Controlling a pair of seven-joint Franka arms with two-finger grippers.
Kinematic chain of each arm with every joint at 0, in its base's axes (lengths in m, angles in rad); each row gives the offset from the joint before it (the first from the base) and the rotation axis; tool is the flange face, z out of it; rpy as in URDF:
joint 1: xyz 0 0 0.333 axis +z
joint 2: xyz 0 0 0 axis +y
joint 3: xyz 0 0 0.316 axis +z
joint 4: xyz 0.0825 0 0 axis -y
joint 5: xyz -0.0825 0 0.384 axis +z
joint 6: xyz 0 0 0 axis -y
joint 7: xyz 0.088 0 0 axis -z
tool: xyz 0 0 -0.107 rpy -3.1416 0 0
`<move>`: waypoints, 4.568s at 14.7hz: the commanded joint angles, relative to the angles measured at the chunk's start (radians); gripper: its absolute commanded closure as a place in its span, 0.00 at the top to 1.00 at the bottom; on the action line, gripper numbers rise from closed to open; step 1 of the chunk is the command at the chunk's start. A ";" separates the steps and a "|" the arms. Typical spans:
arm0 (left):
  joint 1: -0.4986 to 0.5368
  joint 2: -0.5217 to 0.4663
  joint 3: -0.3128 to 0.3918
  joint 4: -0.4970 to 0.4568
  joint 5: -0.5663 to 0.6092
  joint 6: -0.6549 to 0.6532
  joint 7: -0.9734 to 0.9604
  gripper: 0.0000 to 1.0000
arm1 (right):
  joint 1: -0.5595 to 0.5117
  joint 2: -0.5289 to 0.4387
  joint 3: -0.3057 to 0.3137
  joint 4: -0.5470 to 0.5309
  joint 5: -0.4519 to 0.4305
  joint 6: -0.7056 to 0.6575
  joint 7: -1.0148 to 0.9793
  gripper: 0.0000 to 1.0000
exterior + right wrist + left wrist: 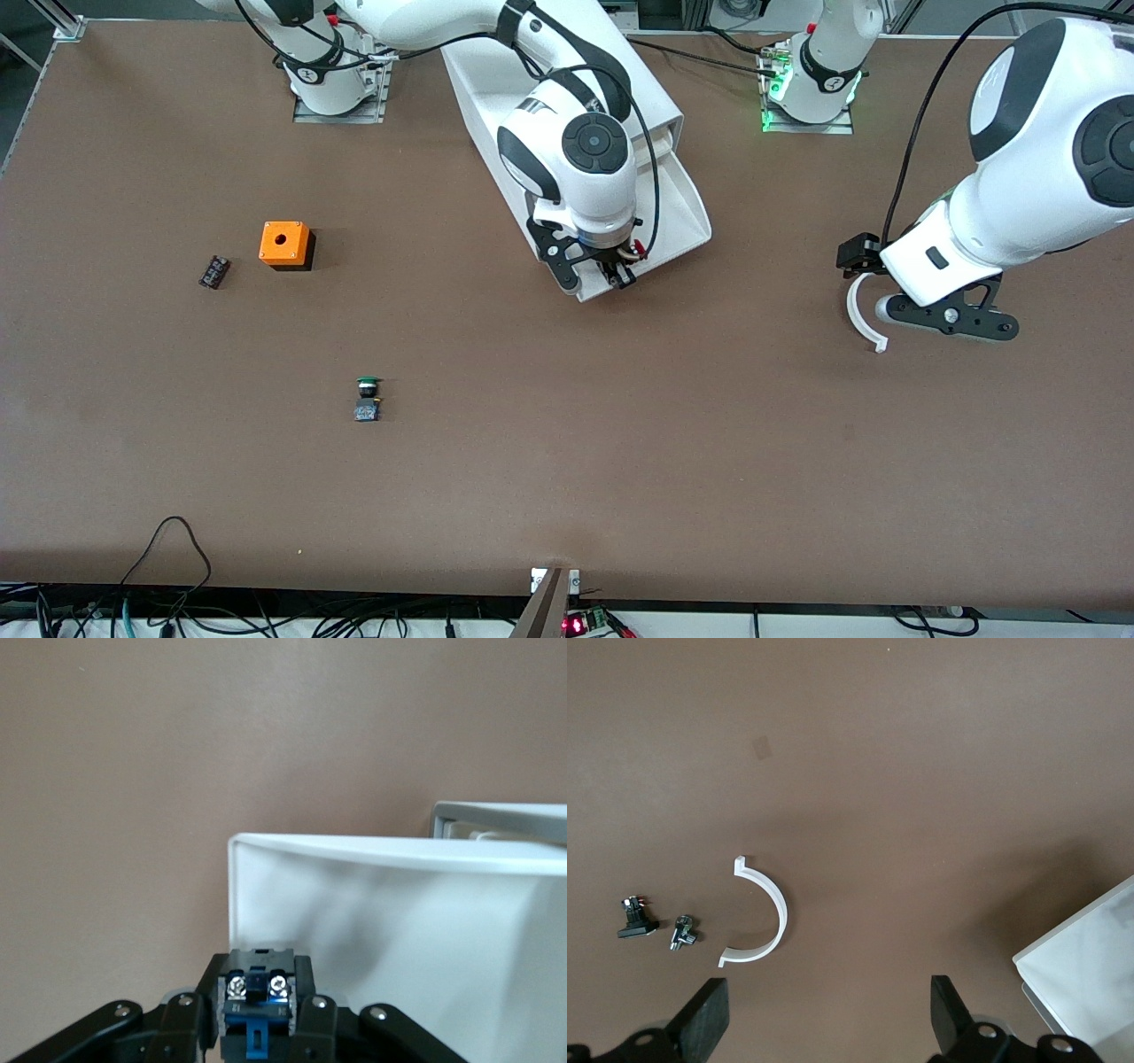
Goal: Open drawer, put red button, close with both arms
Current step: 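Lower the red button into the open drawer and open the right gripper, then withdraw the right gripper to rest while the left gripper reaches the drawer, then push the drawer front shut with the left gripper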
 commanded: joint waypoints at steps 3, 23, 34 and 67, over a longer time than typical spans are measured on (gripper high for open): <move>0.008 0.030 0.000 0.042 -0.034 -0.011 -0.036 1.00 | 0.021 0.007 -0.007 -0.008 0.024 0.019 0.084 0.18; 0.019 0.021 0.008 -0.012 -0.037 -0.020 -0.128 1.00 | -0.339 -0.131 -0.085 0.061 0.193 -0.133 -0.722 1.00; -0.032 0.031 -0.103 -0.464 -0.102 0.565 -0.576 1.00 | -0.505 -0.247 -0.243 -0.086 0.175 -0.256 -1.520 1.00; -0.213 0.111 -0.362 -0.640 -0.102 0.647 -1.098 1.00 | -0.793 -0.749 -0.015 -0.445 -0.049 -0.306 -1.794 1.00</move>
